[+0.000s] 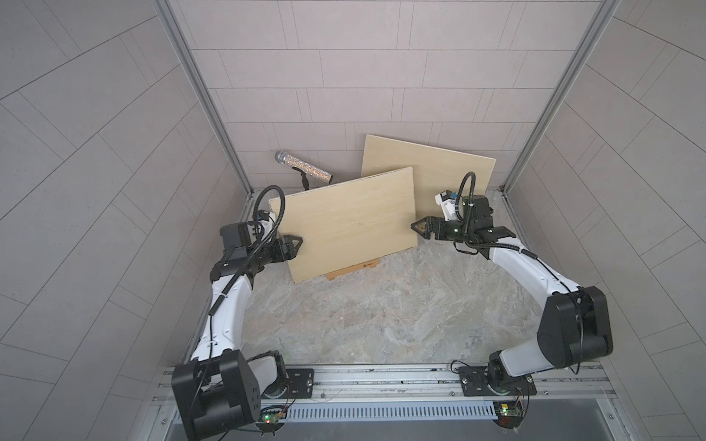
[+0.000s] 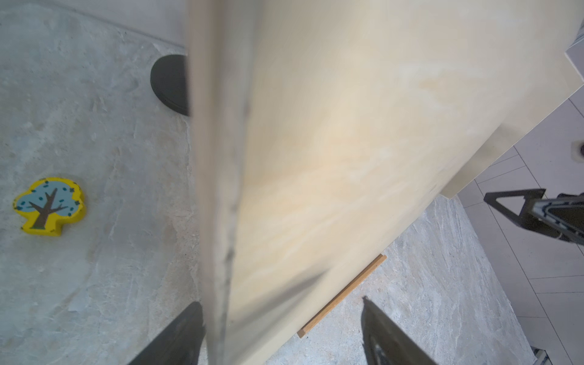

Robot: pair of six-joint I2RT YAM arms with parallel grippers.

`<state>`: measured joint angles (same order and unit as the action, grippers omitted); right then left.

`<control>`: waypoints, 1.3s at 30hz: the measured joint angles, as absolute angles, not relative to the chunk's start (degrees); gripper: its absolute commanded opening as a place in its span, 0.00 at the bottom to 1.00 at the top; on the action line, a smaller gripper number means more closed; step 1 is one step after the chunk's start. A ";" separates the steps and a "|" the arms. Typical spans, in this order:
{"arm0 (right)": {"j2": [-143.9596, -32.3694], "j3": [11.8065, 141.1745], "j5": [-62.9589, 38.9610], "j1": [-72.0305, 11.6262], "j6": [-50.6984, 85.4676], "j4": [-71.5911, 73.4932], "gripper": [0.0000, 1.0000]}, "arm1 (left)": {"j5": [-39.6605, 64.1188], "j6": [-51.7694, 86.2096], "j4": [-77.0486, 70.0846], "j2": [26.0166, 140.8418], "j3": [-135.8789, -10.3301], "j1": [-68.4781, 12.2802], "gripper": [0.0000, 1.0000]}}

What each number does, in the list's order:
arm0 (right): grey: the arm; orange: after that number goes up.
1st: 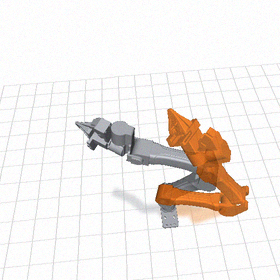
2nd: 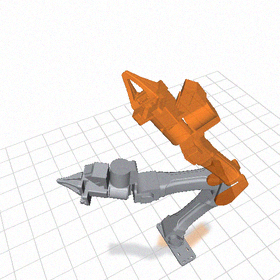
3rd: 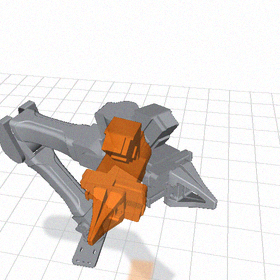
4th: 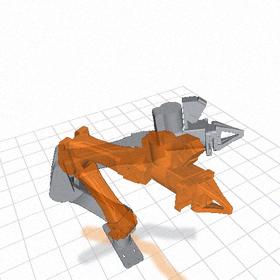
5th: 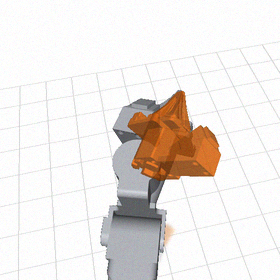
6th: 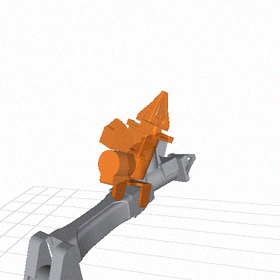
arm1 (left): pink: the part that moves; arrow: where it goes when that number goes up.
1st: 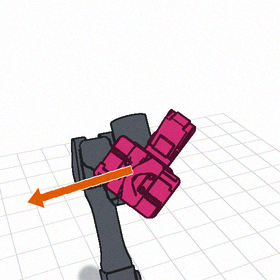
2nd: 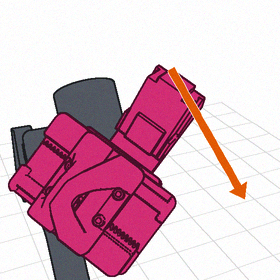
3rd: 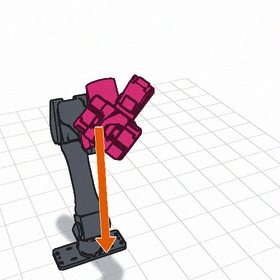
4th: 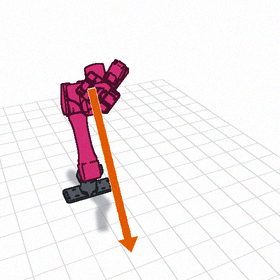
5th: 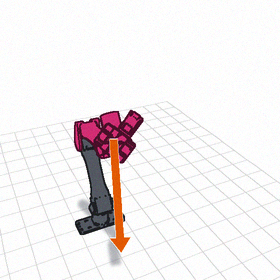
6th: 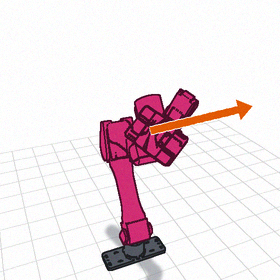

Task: Disassemble the easel
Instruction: Adjust the easel at the center of the board, then pick up the drawing board from the easel.

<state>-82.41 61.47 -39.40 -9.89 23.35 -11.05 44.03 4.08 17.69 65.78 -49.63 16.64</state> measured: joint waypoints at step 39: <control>-105.43 29.80 -31.14 -21.74 62.22 64.14 0.96 | 63.16 21.19 -16.56 76.36 -47.57 21.37 0.49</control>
